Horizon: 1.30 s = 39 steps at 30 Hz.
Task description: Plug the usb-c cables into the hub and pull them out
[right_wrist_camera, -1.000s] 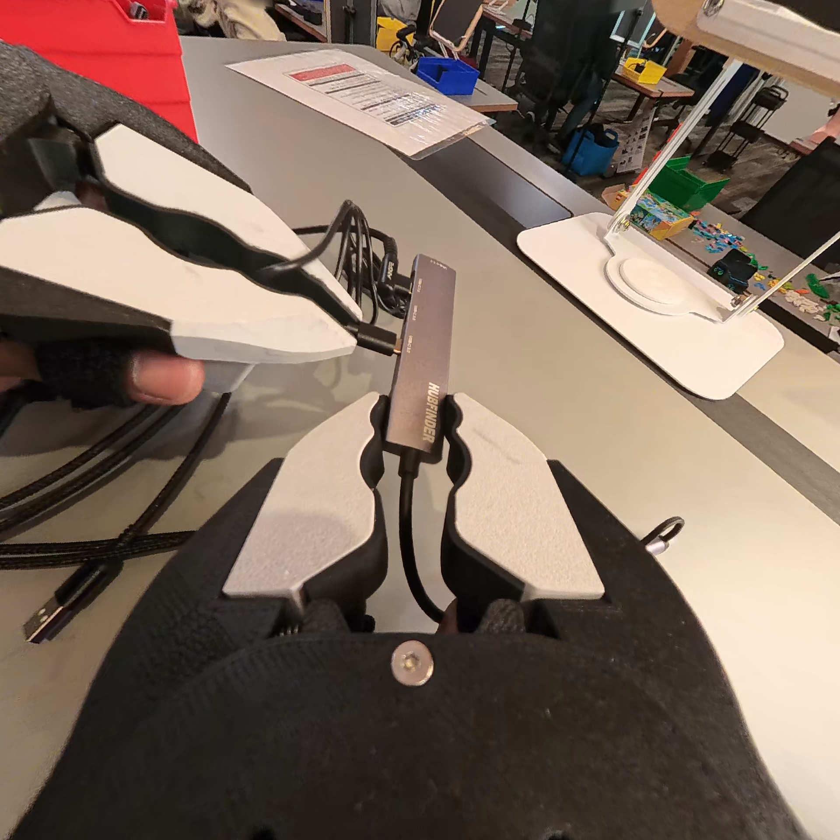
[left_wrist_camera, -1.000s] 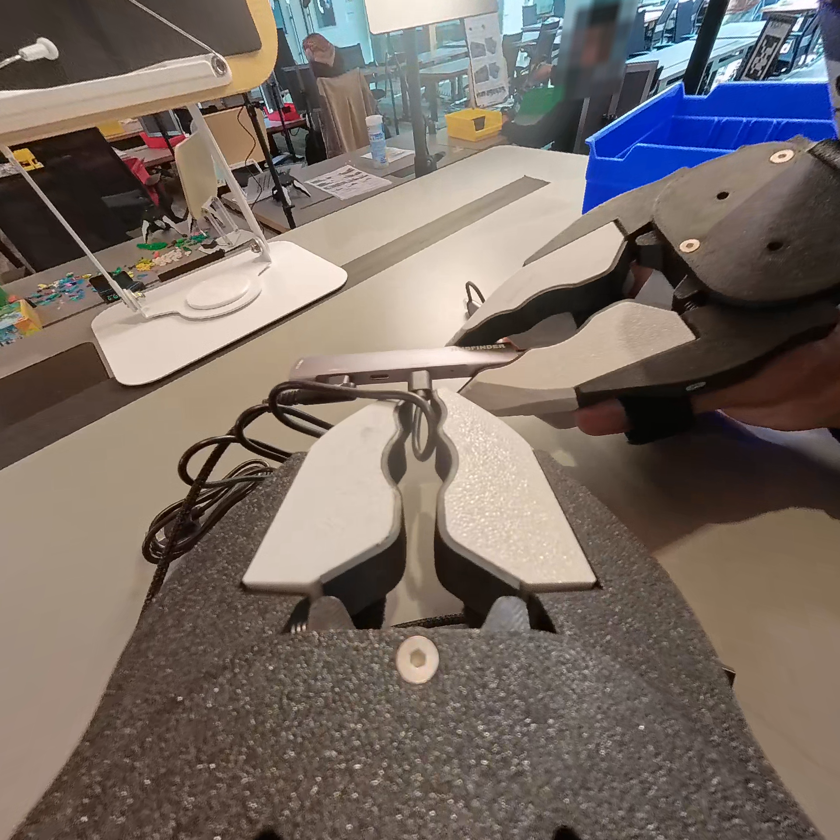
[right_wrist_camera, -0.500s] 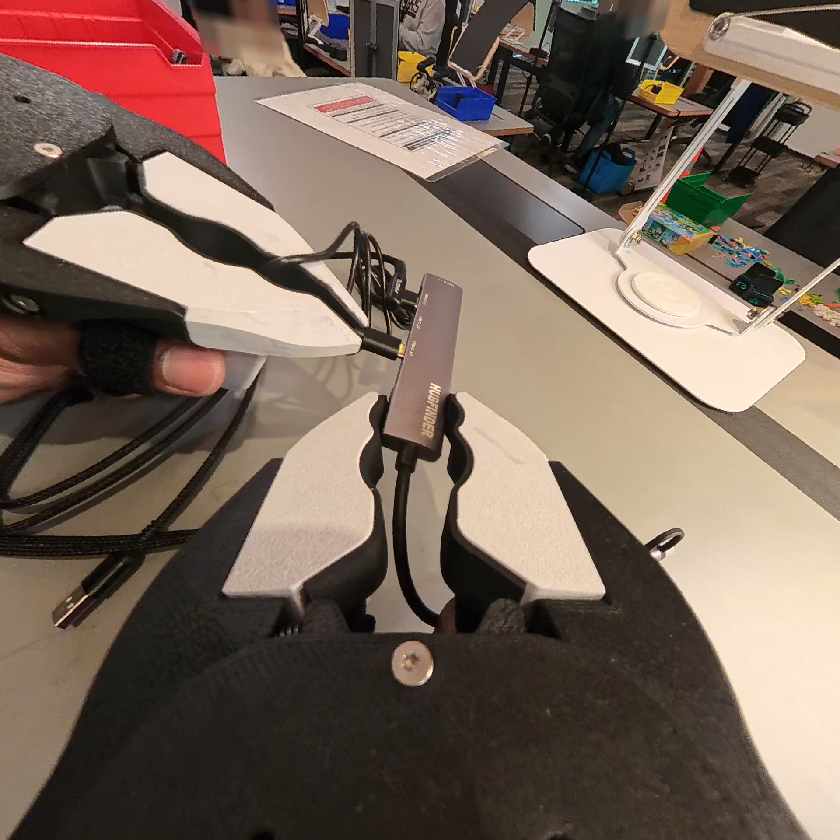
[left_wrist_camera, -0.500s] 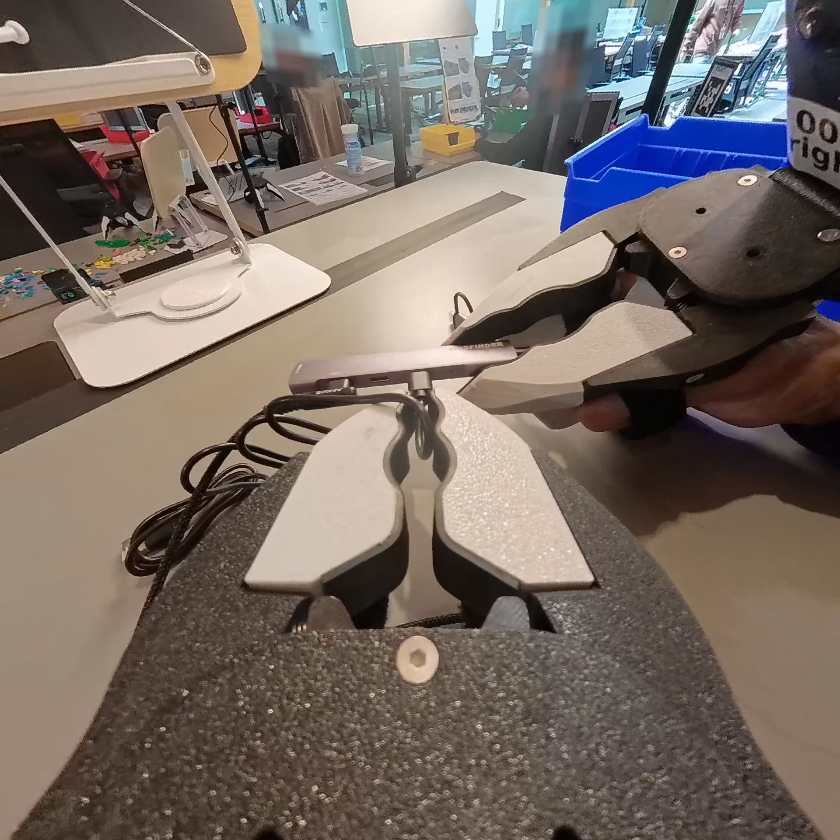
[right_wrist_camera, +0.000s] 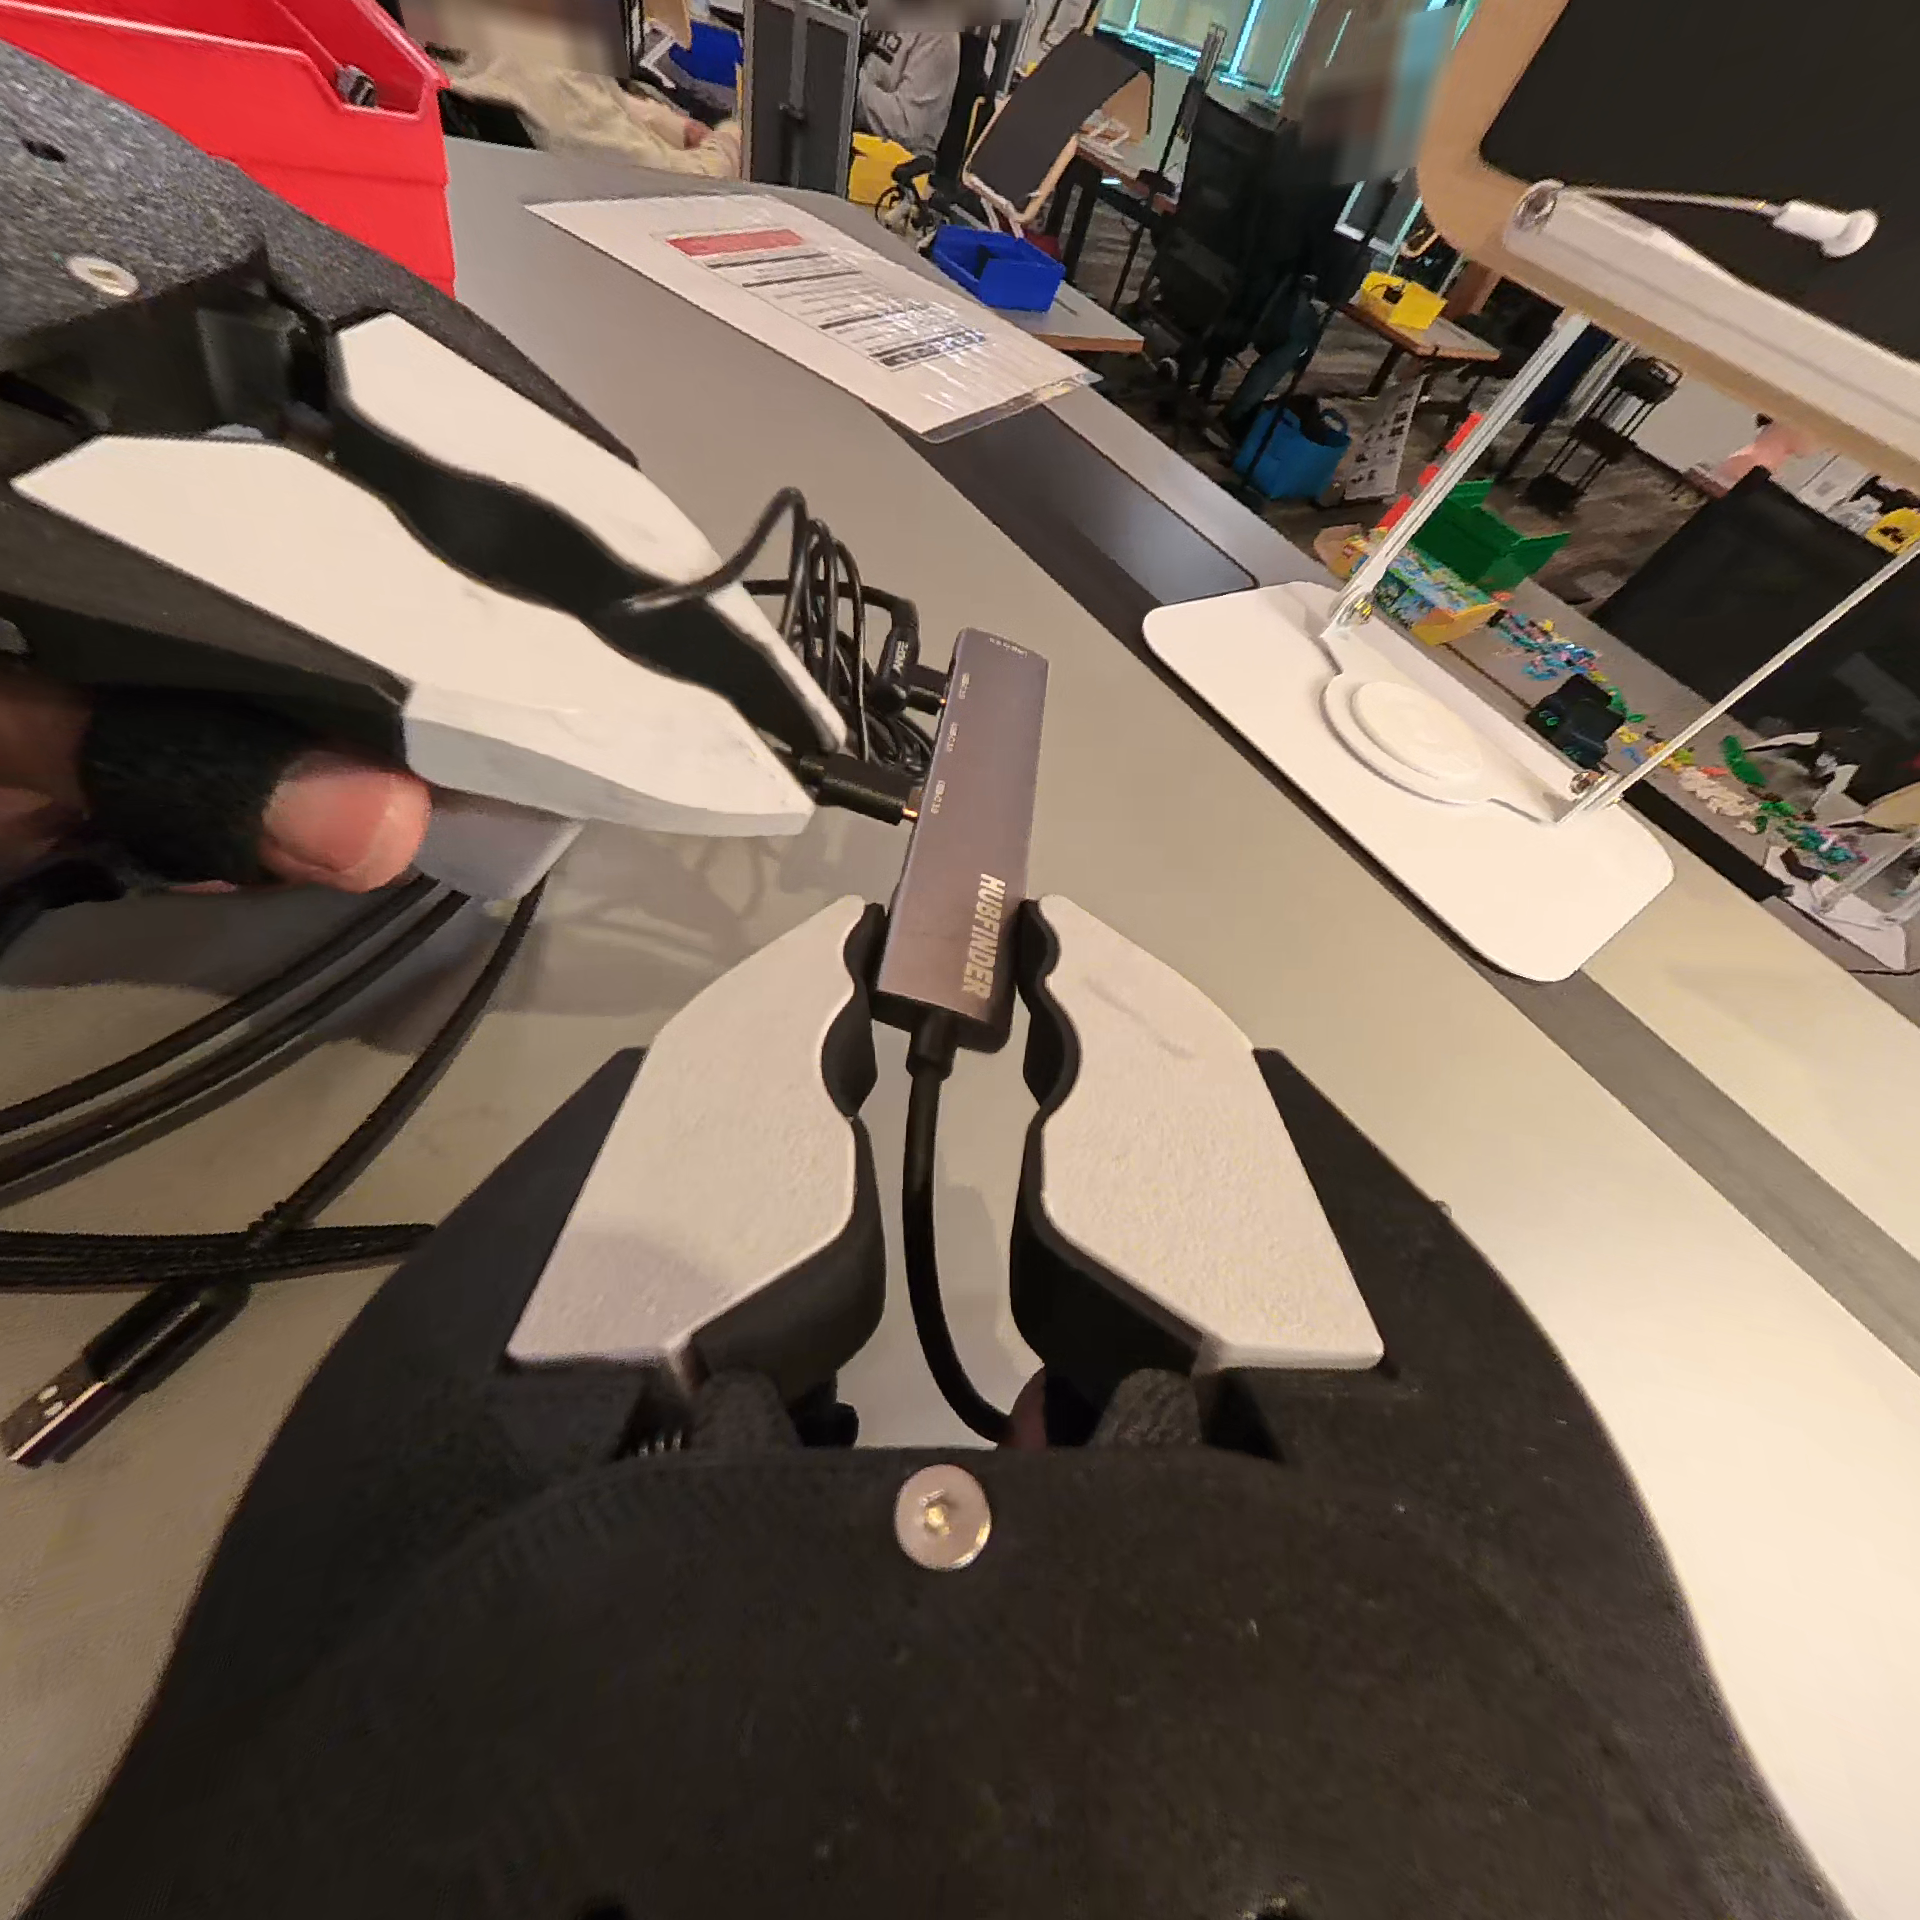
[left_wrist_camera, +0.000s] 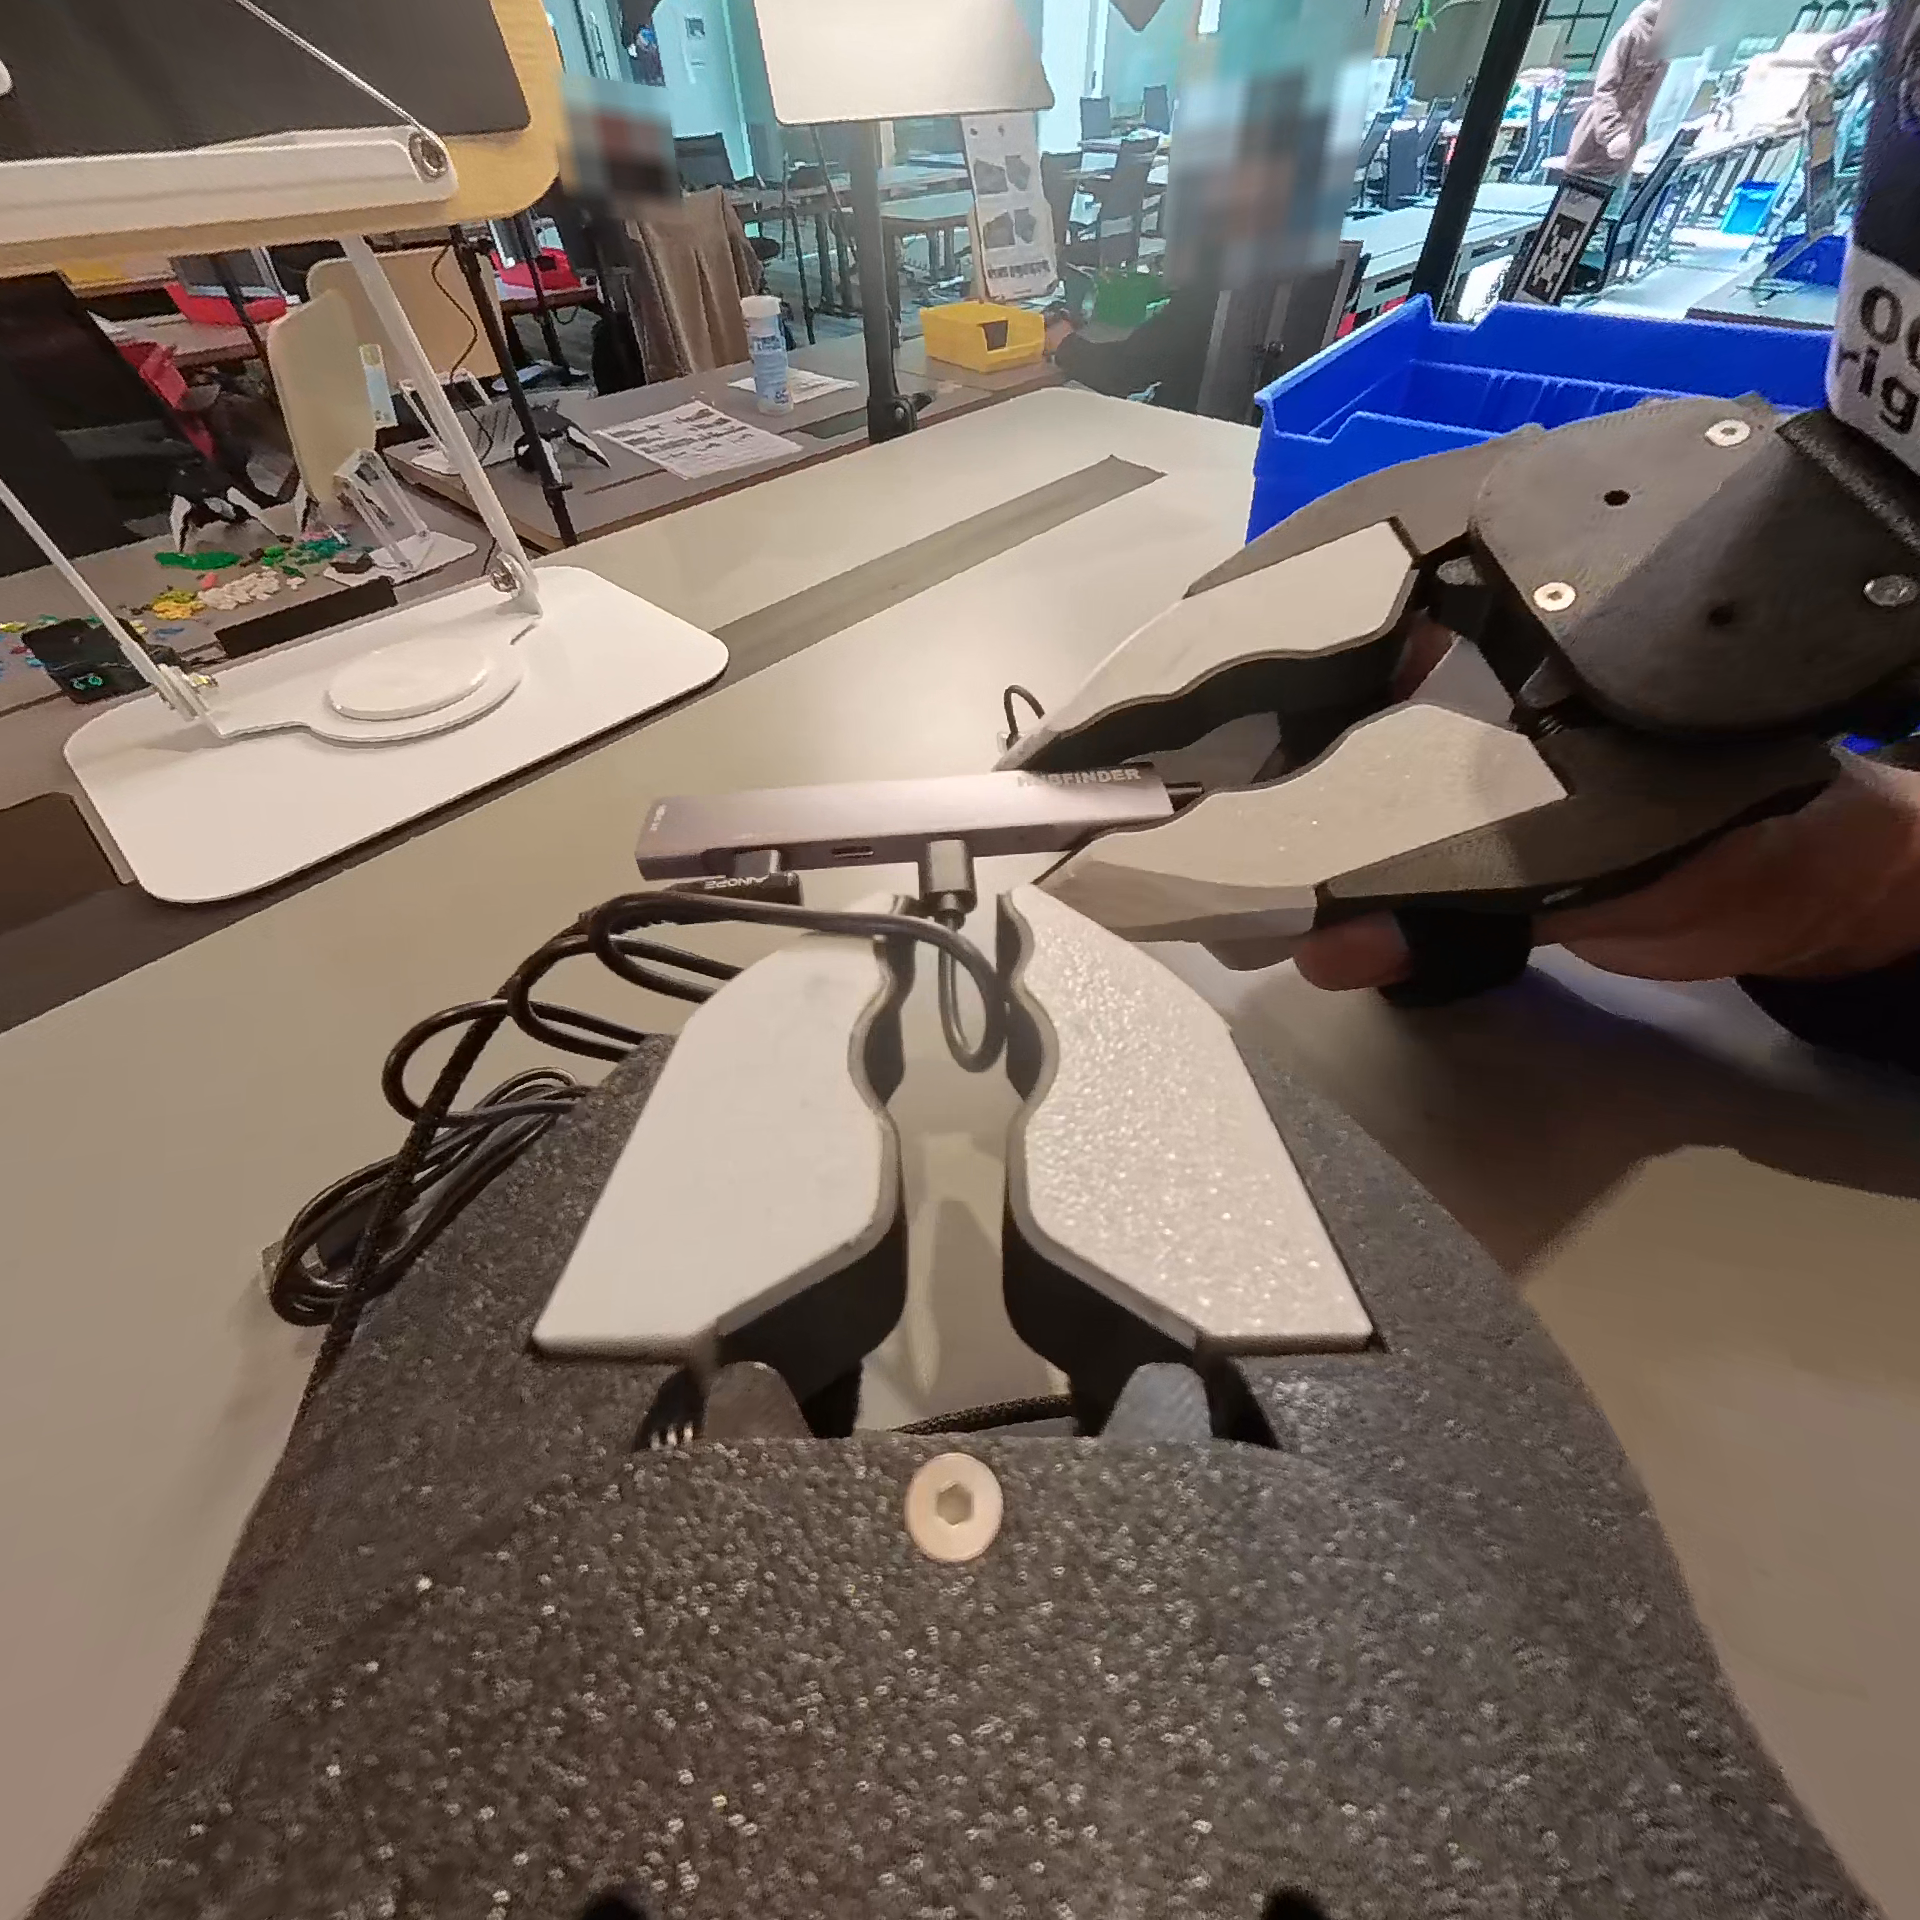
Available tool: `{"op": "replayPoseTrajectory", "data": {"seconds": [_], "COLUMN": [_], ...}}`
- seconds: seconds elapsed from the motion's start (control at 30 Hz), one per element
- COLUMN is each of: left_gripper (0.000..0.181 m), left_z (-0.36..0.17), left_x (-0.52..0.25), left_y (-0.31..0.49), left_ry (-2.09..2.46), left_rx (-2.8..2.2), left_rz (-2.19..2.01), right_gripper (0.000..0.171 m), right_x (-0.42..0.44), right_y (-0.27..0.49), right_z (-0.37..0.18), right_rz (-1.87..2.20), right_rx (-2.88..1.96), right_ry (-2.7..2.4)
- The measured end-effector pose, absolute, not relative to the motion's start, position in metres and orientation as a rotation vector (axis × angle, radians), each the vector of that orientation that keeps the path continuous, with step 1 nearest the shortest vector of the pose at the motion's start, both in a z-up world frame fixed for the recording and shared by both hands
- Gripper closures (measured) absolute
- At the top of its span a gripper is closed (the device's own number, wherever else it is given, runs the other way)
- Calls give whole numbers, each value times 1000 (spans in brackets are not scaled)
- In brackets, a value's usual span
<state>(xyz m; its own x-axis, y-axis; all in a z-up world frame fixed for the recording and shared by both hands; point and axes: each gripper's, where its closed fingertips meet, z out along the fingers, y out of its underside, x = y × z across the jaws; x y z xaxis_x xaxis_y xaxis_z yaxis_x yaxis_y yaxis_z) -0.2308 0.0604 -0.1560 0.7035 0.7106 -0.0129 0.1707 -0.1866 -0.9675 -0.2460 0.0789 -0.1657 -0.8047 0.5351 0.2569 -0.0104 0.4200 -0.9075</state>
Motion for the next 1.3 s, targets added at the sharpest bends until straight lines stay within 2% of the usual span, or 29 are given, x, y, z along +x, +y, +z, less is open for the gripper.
{"op": "replayPoseTrajectory", "data": {"seconds": [0.37,0.5,0.6,0.93,1.3], "left_gripper": [160,162,170,171,171], "left_z": [-150,-150,-153,-148,-157], "left_x": [-232,-232,-231,-224,-221], "left_y": [57,58,59,62,66], "left_ry": [-730,-726,-722,-669,-655], "left_rx": [-1696,-1699,-1714,-1686,-1738], "left_rz": [602,606,600,555,522], "right_gripper": [147,147,147,146,146], "right_x": [-246,-245,-243,-235,-232], "right_y": [77,77,75,76,79], "right_z": [-162,-162,-161,-154,-154], "right_rz": [1395,1404,1412,1584,1444], "right_rx": [-430,-427,-407,-379,-250], "right_ry": [-2122,-2121,-2123,-2166,-2156]}}
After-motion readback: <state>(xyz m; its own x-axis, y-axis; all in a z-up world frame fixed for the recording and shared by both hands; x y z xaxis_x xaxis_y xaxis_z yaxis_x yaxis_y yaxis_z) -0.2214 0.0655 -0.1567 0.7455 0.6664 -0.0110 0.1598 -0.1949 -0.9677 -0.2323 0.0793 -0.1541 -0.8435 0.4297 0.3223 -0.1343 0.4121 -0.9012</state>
